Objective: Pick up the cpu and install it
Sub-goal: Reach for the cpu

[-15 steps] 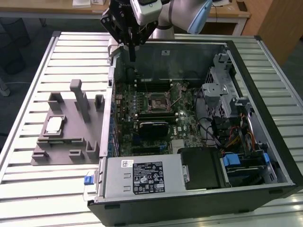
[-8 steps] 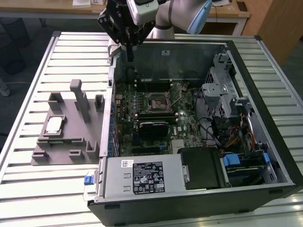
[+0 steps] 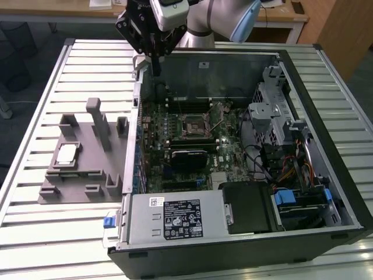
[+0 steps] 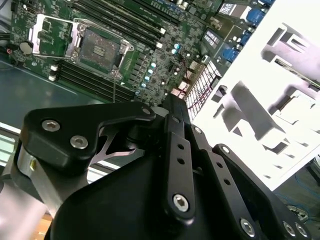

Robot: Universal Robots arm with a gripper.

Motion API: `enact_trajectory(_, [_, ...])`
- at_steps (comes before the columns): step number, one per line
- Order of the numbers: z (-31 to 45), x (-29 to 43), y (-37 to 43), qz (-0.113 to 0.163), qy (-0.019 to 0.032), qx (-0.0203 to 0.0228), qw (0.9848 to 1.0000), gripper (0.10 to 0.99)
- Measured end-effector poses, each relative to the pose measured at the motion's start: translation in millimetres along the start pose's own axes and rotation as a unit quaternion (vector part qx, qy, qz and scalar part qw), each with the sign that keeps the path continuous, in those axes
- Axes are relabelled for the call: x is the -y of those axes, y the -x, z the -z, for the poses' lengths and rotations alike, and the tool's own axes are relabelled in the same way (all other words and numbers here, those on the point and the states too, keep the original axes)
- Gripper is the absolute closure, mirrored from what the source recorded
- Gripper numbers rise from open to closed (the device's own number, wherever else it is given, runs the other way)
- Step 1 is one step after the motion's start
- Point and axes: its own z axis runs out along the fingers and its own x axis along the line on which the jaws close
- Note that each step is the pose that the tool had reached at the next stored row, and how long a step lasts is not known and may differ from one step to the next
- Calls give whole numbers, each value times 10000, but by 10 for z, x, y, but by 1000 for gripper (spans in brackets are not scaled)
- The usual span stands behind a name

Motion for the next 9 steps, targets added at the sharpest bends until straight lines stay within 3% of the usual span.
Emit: enact_trajectory(9, [3,8,-109,0,0,0,10000,980])
